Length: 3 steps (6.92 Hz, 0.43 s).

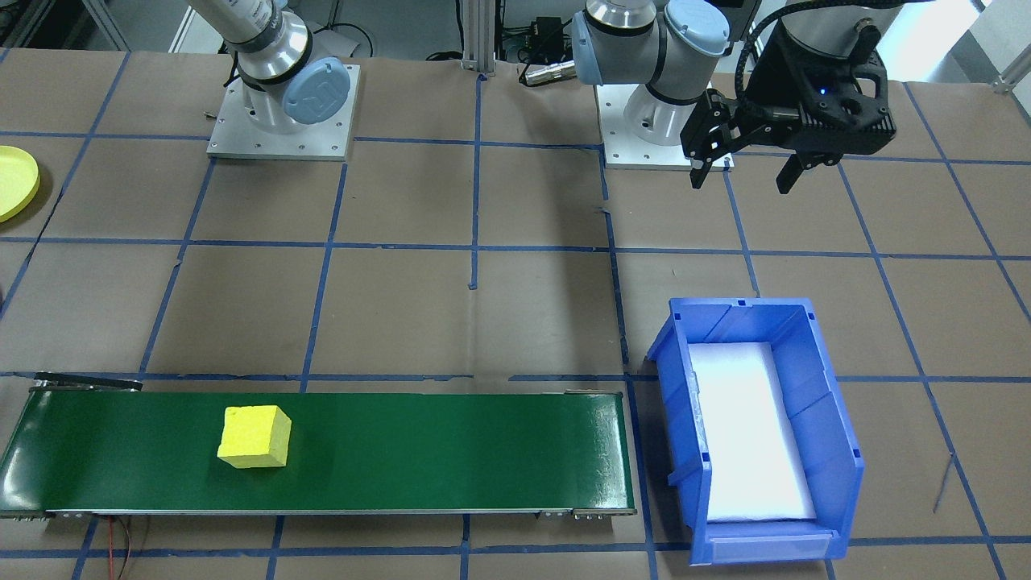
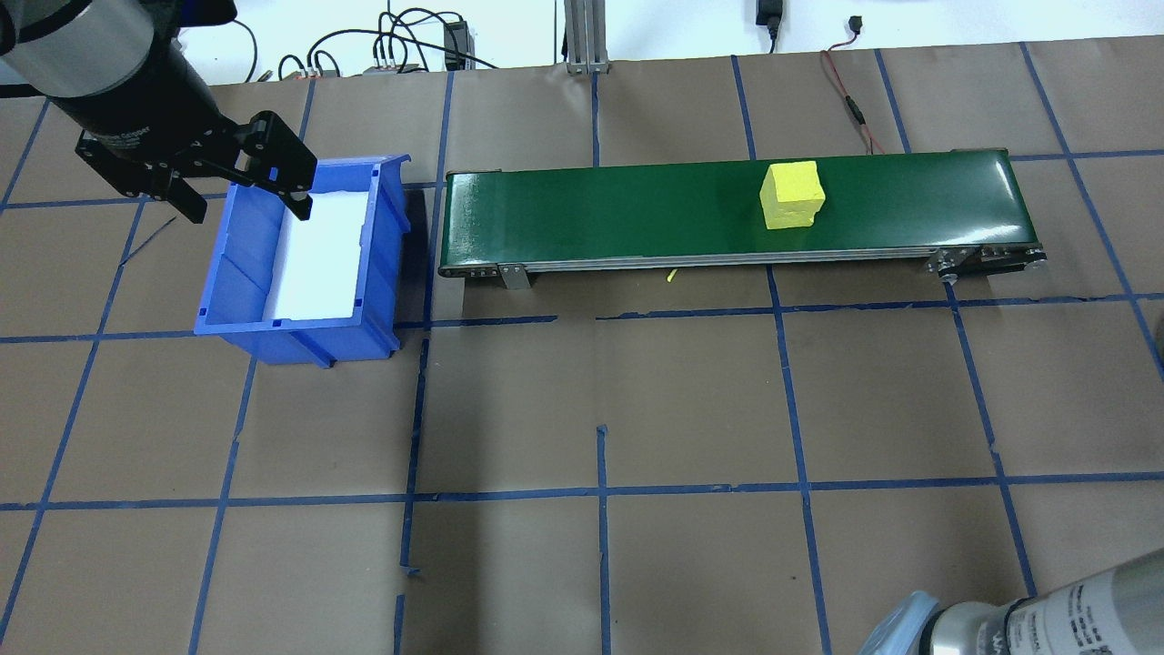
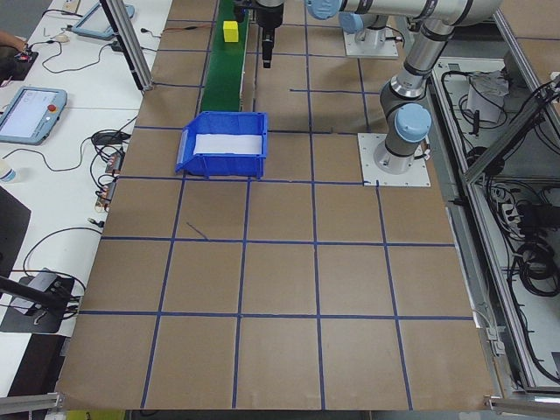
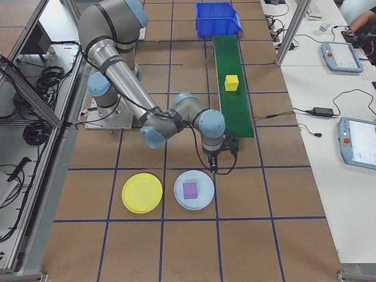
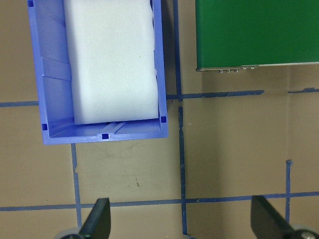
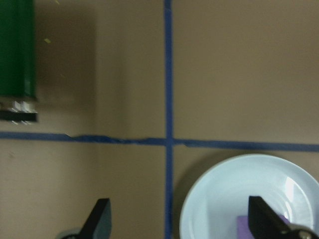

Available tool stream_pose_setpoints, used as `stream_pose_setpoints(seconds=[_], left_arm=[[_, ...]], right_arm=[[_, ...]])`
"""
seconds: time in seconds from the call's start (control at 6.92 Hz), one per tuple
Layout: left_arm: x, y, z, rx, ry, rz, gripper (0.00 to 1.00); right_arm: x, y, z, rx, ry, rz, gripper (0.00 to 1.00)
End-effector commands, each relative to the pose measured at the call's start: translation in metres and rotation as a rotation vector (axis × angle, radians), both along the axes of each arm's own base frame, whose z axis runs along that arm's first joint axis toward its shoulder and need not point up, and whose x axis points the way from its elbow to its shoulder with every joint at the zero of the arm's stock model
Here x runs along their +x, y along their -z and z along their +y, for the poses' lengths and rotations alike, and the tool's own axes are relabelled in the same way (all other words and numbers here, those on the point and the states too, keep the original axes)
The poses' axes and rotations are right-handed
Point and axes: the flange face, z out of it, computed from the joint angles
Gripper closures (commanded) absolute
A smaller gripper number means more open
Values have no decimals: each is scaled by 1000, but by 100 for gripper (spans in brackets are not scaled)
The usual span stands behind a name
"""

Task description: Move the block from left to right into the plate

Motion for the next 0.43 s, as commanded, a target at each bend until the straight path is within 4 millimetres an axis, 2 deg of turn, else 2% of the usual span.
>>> stream_pose_setpoints(seconds=[0.0,0.14,0.29], left_arm=[[0,-1,0,-1,0,0,0],[0,-1,0,-1,0,0,0],[0,-1,0,-3,1,0,0]], right_arm=[[141,-26,-58,-14,21,-26,4],[200,-27,-75,-9,61,-41,4],[246,-24,-86,-1,74,-54,5]])
